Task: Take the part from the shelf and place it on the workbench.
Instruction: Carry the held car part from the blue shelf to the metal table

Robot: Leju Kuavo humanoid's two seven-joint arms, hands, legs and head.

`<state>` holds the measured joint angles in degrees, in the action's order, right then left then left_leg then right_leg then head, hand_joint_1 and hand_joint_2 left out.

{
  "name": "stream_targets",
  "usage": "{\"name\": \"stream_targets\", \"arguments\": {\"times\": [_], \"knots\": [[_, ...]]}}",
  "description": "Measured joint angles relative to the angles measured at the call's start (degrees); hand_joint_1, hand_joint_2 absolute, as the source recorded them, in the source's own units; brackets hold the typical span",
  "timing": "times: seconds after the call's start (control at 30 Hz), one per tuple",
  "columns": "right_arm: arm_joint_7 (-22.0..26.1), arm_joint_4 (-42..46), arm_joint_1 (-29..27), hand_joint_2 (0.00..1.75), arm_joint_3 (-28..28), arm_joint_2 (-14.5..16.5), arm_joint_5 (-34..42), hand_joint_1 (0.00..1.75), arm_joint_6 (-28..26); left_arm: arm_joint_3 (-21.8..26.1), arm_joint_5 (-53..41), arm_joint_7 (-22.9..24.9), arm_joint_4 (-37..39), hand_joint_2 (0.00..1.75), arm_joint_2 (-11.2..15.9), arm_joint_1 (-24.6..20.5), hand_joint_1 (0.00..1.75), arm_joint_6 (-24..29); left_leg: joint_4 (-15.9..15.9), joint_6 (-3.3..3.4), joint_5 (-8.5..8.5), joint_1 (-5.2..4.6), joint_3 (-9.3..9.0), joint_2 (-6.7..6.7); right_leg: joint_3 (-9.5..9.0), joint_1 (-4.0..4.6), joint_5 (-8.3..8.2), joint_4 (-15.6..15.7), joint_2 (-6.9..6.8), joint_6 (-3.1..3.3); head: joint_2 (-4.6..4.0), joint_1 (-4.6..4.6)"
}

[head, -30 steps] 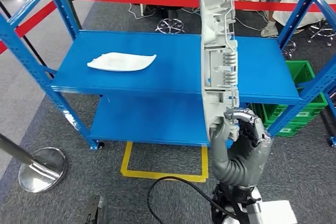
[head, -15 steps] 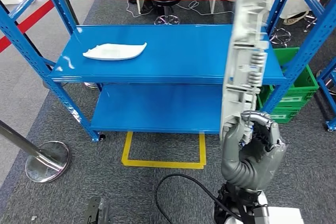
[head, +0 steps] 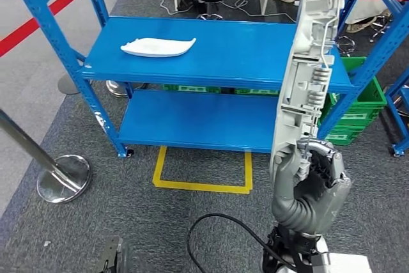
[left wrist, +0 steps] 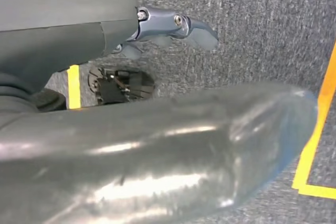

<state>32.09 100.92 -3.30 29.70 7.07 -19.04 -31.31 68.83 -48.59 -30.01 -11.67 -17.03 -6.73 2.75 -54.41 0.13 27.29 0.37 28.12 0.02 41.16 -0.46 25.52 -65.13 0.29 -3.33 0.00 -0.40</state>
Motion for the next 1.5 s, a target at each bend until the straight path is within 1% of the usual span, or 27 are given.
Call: {"name": "stream_targets", "arguments": {"times": [0.07, 0.1, 0.13, 0.23, 0.27, 0.4, 0.47, 0.53, 0.57, 0.6, 0.63, 0.67, 0.73, 0.77, 0.8, 0.9, 0.97, 1.07, 1.1, 1.13, 1.17, 1.23, 1.27, 1.3, 1.43, 1.47, 1.5], "knots": [[-0.1, -0.1, 0.0, 1.75, 0.0, 0.0, 0.0, 1.75, 0.1, 0.0, 0.0, -0.4, 0.0, 1.75, 0.0, 0.1, 0.0, -0.4, -0.1, 0.08, -0.76, -0.07, 0.94, 0.02, 2.28, -0.03, 3.86, -7.5, 0.0, -0.31, 0.0, 0.09], [-0.3, -0.2, 0.0, 1.75, 0.0, 0.0, 0.1, 1.75, 0.2, 0.0, -0.1, -0.6, 0.0, 1.75, 0.0, 0.1, 0.0, -0.8, -0.1, 0.02, -1.09, -0.1, 1.34, 0.02, 2.14, -0.03, 4.43, -8.9, 0.0, -0.34, 0.0, 0.09], [-0.4, -0.3, 0.0, 1.75, 0.0, 0.0, 0.2, 1.75, 0.4, 0.0, -0.1, -0.9, 0.0, 1.75, 0.0, 0.2, 0.0, -1.3, -0.2, -0.07, -1.35, -0.12, 1.67, 0.0, 0.77, -0.03, 3.99, -7.9, 0.0, -0.27, 0.0, 0.09], [-0.9, -0.7, 0.2, 1.75, 0.0, 0.0, 0.7, 1.75, 1.0, 0.0, -0.1, -1.3, 0.0, 1.75, 0.1, 0.2, 0.0, -1.8, -0.5, -0.56, -1.8, -0.19, 2.29, -0.1, -7.28, 0.05, 0.75, 4.1, 0.01, 0.36, 0.0, 0.08], [-1.0, -0.8, 0.3, 1.75, 0.0, 0.0, 0.8, 1.75, 1.1, 0.0, -0.1, -1.3, 0.0, 1.75, 0.1, 0.2, 0.0, -1.8, -0.7, -0.84, -1.94, -0.25, 2.51, -0.11, -8.83, 0.15, 0.31, 6.7, 0.05, 0.69, 0.0, 0.05], [-1.2, -1.1, 0.3, 1.75, 0.0, 0.1, 1.1, 1.75, 1.5, 0.0, -0.2, -0.7, 0.0, 1.75, 0.1, 0.2, 0.0, -1.6, -0.9, -2.15, -2.22, -0.22, 3.3, -0.1, -8.81, 0.33, -0.29, 7.8, 0.11, 2.18, 0.0, -0.01], [-1.4, -1.3, 0.3, 1.75, 0.0, 0.1, 1.2, 1.75, 1.7, 0.0, -0.4, -0.3, 0.0, 1.75, 0.1, 0.2, 0.0, -1.4, -4.1, -2.72, 0.17, -0.19, 4.88, -0.1, -8.49, 0.05, -0.73, 8.1, 0.01, 2.88, 0.0, -0.17], [-1.5, -1.5, 0.2, 1.75, 0.0, 0.2, 1.2, 1.75, 1.9, 0.0, -0.5, 0.0, 0.0, 1.75, 0.2, 0.3, 0.0, -1.2, -11.6, -3.17, 4.28, -0.11, 8.32, -0.1, -8.01, -0.02, -1.0, 8.1, -0.04, 3.18, 0.0, -0.34], [-1.7, -1.7, 0.2, 1.75, 0.0, 0.2, 1.0, 1.75, 2.1, 0.0, -0.5, 0.1, 0.0, 1.75, 0.3, 0.4, 0.0, -1.1, -15.2, -3.31, 5.7, -0.07, 9.93, -0.1, -7.79, -0.02, -1.17, 8.0, -0.06, 3.2, 0.0, -0.34], [-1.9, -1.9, 0.2, 1.75, 0.0, 0.2, 0.8, 1.75, 2.2, 0.0, -0.4, 0.3, 0.0, 1.75, 0.4, 0.5, 0.0, -0.8, -17.2, -3.37, 6.11, -0.05, 10.77, -0.1, -7.62, -0.02, -1.34, 8.0, -0.06, 3.16, 0.0, -0.35], [-2.1, -2.1, 0.1, 1.75, 0.0, 0.2, 0.6, 1.75, 2.4, 0.1, -0.4, 0.5, 0.0, 1.75, 0.4, 0.6, 0.0, -0.5, -16.9, -3.36, 5.34, -0.03, 10.49, -0.1, -7.49, -0.04, -1.52, 8.0, -0.03, 3.05, 0.0, -0.36], [-2.3, -2.3, 0.1, 1.75, 0.0, 0.1, 0.4, 1.75, 2.5, 0.1, -0.3, 0.8, 0.0, 1.75, 0.5, 0.6, 0.0, -0.3, -14.3, -3.31, 3.61, 0.0, 9.05, -0.09, -7.41, -0.07, -1.67, 8.0, 0.01, 2.91, 0.0, -0.36], [-2.4, -2.6, 0.1, 1.75, 0.0, 0.1, 0.2, 1.75, 2.7, 0.1, -0.3, 1.0, 0.0, 1.75, 0.5, 0.6, 0.0, 0.1, -6.3, -3.18, -0.21, 0.05, 4.84, -0.1, -7.23, 0.03, -1.86, 7.8, 0.1, 2.49, 0.0, -0.38], [-2.4, -2.6, 0.1, 1.75, 0.0, 0.1, 0.2, 1.75, 2.8, 0.0, -0.2, 1.0, 0.0, 1.75, 0.5, 0.5, 0.0, 0.2, -3.3, -2.98, -1.25, 0.06, 3.4, -0.14, -6.99, 0.15, -1.98, 7.7, 0.1, 2.21, 0.0, -0.38], [-2.5, -2.7, 0.1, 1.75, -0.1, 0.1, 0.1, 1.75, 2.9, 0.0, -0.3, 1.0, 0.0, 1.75, 0.5, 0.5, 0.0, 0.2, -1.8, -2.74, -1.67, 0.03, 2.82, -0.2, -6.7, 0.28, -2.15, 7.5, 0.08, 1.86, 0.0, -0.38], [-2.8, -3.1, 0.1, 1.75, -0.1, 0.1, 0.0, 1.75, 3.3, 0.1, -0.6, 1.0, 0.0, 1.75, 0.5, 0.6, 0.0, 0.3, -1.5, -1.54, -2.06, -0.02, 3.52, -0.31, -5.88, 0.28, -2.41, 7.3, 0.0, 0.82, 0.0, -0.37], [-3.1, -3.3, 0.1, 1.75, -0.2, 0.0, 0.0, 1.75, 3.5, 0.1, -1.0, 1.0, 0.0, 1.75, 0.4, 0.6, 0.0, 0.5, -1.4, -0.59, -2.66, 0.12, 4.1, -0.18, -4.66, 0.19, 0.2, 4.7, 0.0, 0.28, 0.0, -0.14], [-3.2, -3.6, -0.1, 1.75, -0.3, -0.1, -0.1, 1.75, 3.6, 0.0, -1.3, 1.0, 0.0, 1.75, 0.4, 0.6, 0.0, 1.2, -1.4, 0.18, -3.6, 0.04, 5.3, -0.02, -1.12, 0.13, 7.09, -6.2, -0.01, -0.24, 0.0, 0.11], [-3.2, -3.7, -0.2, 1.75, -0.3, -0.2, -0.2, 1.75, 3.7, 0.0, -1.3, 1.0, 0.0, 1.75, 0.4, 0.6, 0.0, 1.4, -1.4, 0.22, -3.95, 0.0, 5.75, 0.0, -0.64, 0.14, 8.14, -8.7, -0.01, -0.28, 0.0, 0.11], [-3.3, -3.7, -0.4, 1.75, -0.4, -0.2, -0.2, 1.75, 3.7, 0.0, -1.3, 1.1, 0.0, 1.75, 0.4, 0.6, 0.0, 1.6, -1.4, 0.18, -4.31, -0.03, 6.19, 0.0, -1.34, 0.14, 8.01, -8.9, -0.02, -0.24, 0.0, 0.11], [-3.3, -3.8, -0.6, 1.75, -0.4, -0.2, -0.3, 1.75, 3.6, 0.0, -1.3, 1.2, 0.0, 1.75, 0.4, 0.6, 0.0, 1.6, -1.5, 0.08, -4.67, -0.04, 6.6, -0.03, -3.27, 0.14, 6.92, -6.7, -0.02, -0.11, 0.0, 0.11], [-3.3, -3.8, -0.9, 1.75, -0.5, -0.3, -0.4, 1.75, 3.6, 0.0, -1.3, 1.4, 0.0, 1.75, 0.4, 0.6, 0.0, 1.6, -1.5, -0.29, -5.33, -0.1, 7.23, -0.12, -9.2, 0.18, 4.29, 2.1, -0.02, 0.28, 0.0, 0.12], [-3.3, -3.8, -1.0, 1.75, -0.5, -0.3, -0.5, 1.75, 3.6, 0.0, -1.3, 1.4, 0.0, 1.75, 0.4, 0.6, 0.0, 1.6, -1.5, -0.57, -5.71, -0.13, 7.46, -0.14, -11.41, 0.26, 3.45, 5.6, 0.03, 0.53, 0.0, 0.05], [-3.3, -3.8, -1.1, 1.75, -0.6, -0.3, -0.5, 1.75, 3.6, 0.0, -1.3, 1.4, 0.0, 1.75, 0.4, 0.6, 0.0, 1.5, -1.4, -0.89, -6.1, -0.15, 7.62, -0.14, -12.59, 0.38, 3.09, 7.7, 0.09, 0.75, 0.0, 0.07], [-3.3, -3.8, -1.5, 1.75, -0.8, -0.3, -0.5, 1.75, 3.5, 0.0, -1.3, 1.4, 0.0, 1.75, 0.4, 0.7, 0.0, 1.5, -0.9, -2.33, -7.33, 0.02, 8.19, -0.13, -11.77, 0.52, 1.65, 8.6, 0.15, 2.08, 0.0, 0.14], [-3.3, -3.8, -1.5, 1.75, -0.8, -0.3, -0.5, 1.75, 3.5, 0.0, -1.3, 1.4, 0.0, 1.75, 0.5, 0.7, 0.0, 1.5, -1.4, -2.61, -6.54, 0.0, 8.55, -0.13, -11.45, 0.38, 1.17, 8.8, 0.08, 2.46, 0.0, 0.11], [-3.3, -3.8, -1.6, 1.75, -0.8, -0.3, -0.5, 1.75, 3.5, 0.0, -1.3, 1.5, 0.0, 1.75, 0.5, 0.7, 0.0, 1.5, -2.8, -2.83, -4.71, 0.04, 9.16, -0.12, -11.09, 0.24, 0.73, 8.9, 0.0, 2.75, 0.0, 0.01]]}}
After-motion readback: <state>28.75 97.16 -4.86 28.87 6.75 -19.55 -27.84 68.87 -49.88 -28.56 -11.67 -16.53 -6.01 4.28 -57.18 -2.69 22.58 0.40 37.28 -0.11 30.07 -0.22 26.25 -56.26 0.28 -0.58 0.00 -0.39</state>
